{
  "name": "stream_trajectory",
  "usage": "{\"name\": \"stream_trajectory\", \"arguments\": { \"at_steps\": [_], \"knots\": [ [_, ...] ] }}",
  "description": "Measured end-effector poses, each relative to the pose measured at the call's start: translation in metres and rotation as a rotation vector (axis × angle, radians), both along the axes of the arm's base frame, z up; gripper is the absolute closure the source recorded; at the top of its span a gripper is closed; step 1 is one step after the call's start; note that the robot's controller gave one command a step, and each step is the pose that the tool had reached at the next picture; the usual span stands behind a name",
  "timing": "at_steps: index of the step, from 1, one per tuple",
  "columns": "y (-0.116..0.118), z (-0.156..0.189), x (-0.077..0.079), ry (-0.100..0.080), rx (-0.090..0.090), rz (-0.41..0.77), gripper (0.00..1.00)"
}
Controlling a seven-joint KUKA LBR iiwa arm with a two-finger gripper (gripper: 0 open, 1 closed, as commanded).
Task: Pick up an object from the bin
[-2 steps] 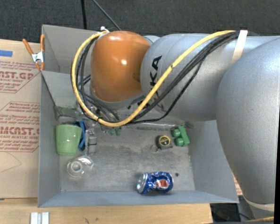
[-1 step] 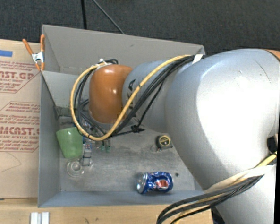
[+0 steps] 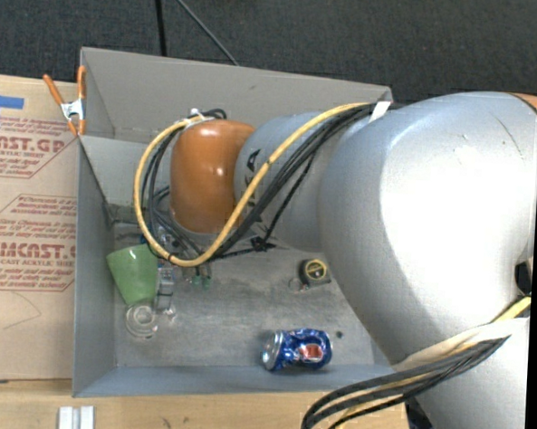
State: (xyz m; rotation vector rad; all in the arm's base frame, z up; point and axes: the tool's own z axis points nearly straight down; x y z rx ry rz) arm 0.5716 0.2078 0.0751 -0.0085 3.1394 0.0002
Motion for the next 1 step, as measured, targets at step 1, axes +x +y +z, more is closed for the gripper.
{"name": "stream_trajectory", "arguments": {
  "at_steps": [1],
  "knots": [
    [0.0008, 0.1604, -0.0043, -0.008, 0.004, 0.017, 1.00]
  ]
}}
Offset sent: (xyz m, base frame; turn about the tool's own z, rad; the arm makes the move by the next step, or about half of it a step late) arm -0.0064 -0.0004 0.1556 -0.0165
